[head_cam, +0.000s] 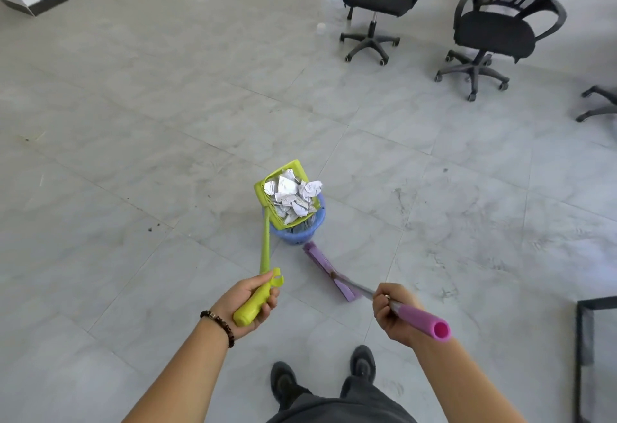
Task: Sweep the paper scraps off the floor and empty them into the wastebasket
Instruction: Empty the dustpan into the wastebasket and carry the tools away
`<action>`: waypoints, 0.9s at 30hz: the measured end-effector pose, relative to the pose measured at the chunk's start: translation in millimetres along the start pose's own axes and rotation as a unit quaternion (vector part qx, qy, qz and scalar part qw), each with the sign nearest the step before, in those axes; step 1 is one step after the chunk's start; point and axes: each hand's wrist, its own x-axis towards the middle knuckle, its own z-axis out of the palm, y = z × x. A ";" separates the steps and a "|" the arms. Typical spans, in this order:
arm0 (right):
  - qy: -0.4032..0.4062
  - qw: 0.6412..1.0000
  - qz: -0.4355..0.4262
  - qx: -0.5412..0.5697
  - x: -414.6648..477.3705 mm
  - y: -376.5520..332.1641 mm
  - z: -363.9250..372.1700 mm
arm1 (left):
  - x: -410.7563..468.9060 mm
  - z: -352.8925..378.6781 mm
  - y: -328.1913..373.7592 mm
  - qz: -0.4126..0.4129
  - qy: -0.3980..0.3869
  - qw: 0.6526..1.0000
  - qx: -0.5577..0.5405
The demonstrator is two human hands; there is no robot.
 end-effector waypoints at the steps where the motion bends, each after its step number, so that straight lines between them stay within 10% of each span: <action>1: -0.002 1.000 0.005 -0.002 1.1 2.0 -1.9 | 4.1 4.2 -3.2 -0.003 -0.012 1.000 -0.026; 27: -0.022 1.000 -0.005 0.009 -9.0 11.7 -6.4 | -14.6 41.7 -28.7 0.063 0.078 0.966 0.240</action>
